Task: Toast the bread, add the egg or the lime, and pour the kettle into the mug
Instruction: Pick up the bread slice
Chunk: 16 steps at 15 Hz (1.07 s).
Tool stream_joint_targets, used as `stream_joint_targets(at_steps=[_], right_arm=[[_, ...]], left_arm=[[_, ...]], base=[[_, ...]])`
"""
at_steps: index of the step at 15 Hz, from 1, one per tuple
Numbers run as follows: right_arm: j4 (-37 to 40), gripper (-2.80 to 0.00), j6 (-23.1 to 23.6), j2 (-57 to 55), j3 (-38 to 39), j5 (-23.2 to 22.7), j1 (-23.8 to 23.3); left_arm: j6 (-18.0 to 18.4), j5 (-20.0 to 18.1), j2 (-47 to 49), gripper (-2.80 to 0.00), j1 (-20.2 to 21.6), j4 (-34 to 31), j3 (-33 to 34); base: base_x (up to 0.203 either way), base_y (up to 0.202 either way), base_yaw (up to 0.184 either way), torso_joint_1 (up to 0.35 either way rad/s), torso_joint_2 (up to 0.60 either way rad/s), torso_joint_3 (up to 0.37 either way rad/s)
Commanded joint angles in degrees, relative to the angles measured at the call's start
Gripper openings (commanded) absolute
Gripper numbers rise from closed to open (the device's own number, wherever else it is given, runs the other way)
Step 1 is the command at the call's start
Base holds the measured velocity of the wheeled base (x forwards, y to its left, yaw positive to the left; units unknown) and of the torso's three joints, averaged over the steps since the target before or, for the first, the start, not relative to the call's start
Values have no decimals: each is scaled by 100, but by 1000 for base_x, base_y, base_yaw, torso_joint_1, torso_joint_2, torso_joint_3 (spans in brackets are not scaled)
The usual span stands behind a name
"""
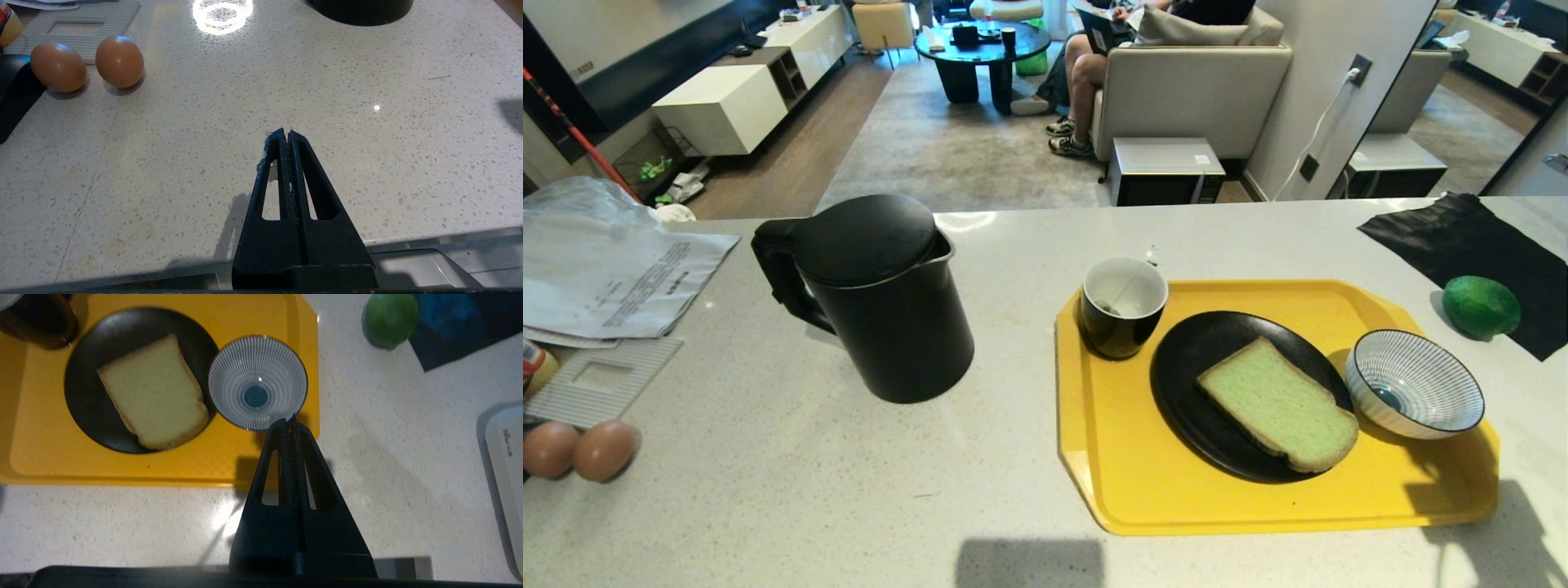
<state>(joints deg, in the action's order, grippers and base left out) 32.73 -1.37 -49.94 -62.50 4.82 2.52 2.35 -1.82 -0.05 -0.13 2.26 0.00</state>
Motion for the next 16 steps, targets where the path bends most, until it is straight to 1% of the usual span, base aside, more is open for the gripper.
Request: stream_joint_targets(at_steps=[1,2,3,5,6,9,11,12,16], right_arm=[[958,-280,3,-715,-605,60,29],[1183,-280,4,-827,-707,42,36],[1212,-280,2,-891,-719,-73,38],[1316,-280,-143,-972,-686,-429,37],[1519,-280,-372,-1065,-686,-531,47],[1709,-280,-1628,-1248,-675,-956,254],[1731,-280,-2298,-1333,-512,-1127,342],[1729,-280,-2577,-1344,-351,-1201,363],[1624,-280,-3217,-1304,214,-1251,412]], left_arm=[[3,-3,-4,-280,-4,3,97],[3,-4,-4,-280,3,3,97],[3,-12,-4,-280,5,3,97],[11,-3,-4,-280,5,3,97],[3,-4,-4,-280,4,3,97],[3,-11,-4,-280,-4,3,97],[3,-11,-4,-280,5,3,97],[3,-4,-4,-280,-4,3,97],[3,-3,-4,-280,-4,3,97]], base=[[0,0,0,0,0,0],[0,0,0,0,0,0],[0,0,0,0,0,0],[0,0,0,0,0,0],[0,0,0,0,0,0],[0,0,0,0,0,0],[0,0,0,0,0,0],[0,0,0,0,0,0],[0,0,0,0,0,0]])
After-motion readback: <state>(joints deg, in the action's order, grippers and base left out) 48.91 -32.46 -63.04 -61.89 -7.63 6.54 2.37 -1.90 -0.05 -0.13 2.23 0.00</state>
